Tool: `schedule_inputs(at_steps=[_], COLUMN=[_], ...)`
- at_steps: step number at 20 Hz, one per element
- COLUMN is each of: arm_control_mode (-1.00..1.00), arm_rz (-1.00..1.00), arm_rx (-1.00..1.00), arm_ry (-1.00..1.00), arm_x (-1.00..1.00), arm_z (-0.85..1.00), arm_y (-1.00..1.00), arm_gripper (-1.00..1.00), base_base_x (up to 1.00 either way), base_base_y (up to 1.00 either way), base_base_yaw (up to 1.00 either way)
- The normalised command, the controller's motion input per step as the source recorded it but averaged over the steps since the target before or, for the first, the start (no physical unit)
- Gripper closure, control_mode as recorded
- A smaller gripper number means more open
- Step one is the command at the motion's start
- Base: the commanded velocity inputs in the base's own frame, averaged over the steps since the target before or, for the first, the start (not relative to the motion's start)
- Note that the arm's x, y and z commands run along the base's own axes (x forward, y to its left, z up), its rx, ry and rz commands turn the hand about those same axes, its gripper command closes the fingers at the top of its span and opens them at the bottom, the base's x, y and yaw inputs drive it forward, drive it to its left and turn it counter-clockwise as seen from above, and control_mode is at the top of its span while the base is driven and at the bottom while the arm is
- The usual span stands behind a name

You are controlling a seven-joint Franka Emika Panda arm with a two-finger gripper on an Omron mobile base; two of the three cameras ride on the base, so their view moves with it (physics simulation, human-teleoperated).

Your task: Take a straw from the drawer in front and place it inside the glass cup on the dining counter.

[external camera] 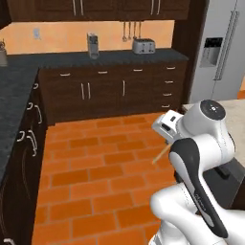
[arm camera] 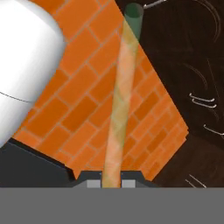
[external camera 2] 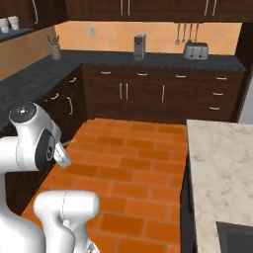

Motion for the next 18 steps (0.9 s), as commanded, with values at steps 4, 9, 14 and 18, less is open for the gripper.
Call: schedule_inputs(at_steps=[4, 9, 14, 18], arm_control_mode=[1.0, 1.0, 1.0, 1.0], arm_rz=[0.0, 0.0, 0.0, 0.0], arm_rx=[0.0, 0.0, 0.0, 0.0], arm_ry=[0.0, 0.0, 0.0, 0.0], arm_x=[0.0, 0.0, 0.0, 0.0], arm_z=[0.0, 0.0, 0.0, 0.0], arm_y=[0.0, 0.0, 0.0, 0.0], arm_gripper=[1.0, 1.0, 1.0, 1.0], base_base_x=[1.0, 1.0, 1.0, 1.0], base_base_y=[0.36, 0.53, 0.6, 0.59], base_base_yaw=[-0.43, -0.4, -0.4, -0.41])
